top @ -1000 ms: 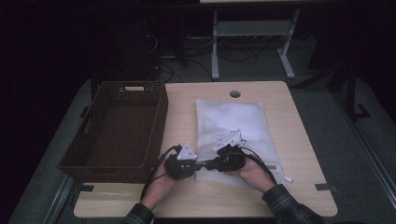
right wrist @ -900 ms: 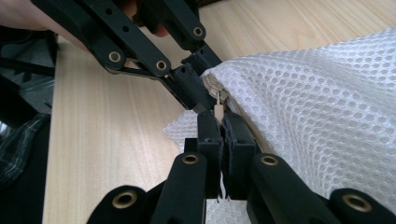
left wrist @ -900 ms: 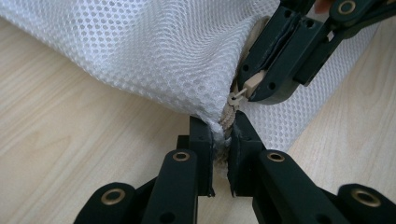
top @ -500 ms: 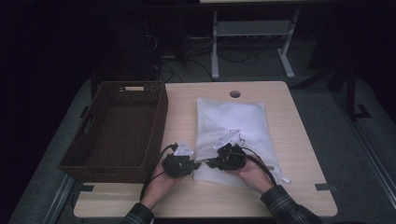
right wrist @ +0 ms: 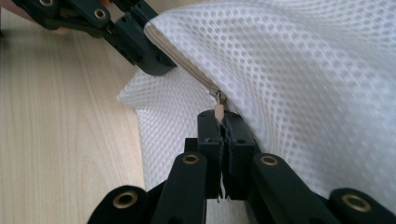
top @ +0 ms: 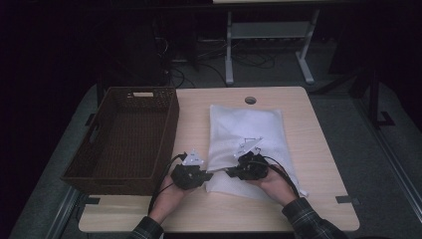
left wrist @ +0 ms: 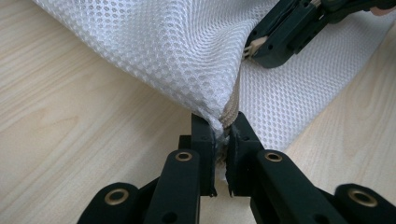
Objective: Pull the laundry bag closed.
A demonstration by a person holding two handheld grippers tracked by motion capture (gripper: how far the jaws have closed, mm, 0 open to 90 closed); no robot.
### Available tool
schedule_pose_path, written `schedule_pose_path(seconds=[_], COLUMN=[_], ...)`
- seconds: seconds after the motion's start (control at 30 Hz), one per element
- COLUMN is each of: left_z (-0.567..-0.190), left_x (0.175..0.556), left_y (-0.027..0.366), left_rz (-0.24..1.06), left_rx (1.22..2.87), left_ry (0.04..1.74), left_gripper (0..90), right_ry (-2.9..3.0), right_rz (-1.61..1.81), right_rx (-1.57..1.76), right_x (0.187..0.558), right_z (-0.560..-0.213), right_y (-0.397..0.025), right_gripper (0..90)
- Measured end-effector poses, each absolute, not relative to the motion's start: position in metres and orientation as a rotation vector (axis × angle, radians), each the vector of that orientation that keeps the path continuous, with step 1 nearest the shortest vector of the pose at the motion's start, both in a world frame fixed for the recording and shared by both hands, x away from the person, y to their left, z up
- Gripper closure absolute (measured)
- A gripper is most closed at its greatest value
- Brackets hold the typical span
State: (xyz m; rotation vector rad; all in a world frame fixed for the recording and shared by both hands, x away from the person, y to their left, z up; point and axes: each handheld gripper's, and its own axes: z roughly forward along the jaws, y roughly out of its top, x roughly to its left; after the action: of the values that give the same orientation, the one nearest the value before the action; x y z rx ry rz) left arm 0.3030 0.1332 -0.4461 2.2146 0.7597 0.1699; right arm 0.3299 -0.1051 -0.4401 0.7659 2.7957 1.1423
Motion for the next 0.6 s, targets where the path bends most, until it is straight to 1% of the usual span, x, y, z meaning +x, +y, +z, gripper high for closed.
schedule_pose_path(seconds=[0.6], left_z=[-0.448], left_x=[0.302], left_y=[0.132], left_rz=[0.143], left_rx=[2.21], left_ry=[0.759], left_gripper=[83.1], right_ry=[2.76], right_rz=[1.094], right_rx=[0.829], right_x=[0.329], right_z=[-0.442], right_y=[-0.132], right_gripper=[86.7])
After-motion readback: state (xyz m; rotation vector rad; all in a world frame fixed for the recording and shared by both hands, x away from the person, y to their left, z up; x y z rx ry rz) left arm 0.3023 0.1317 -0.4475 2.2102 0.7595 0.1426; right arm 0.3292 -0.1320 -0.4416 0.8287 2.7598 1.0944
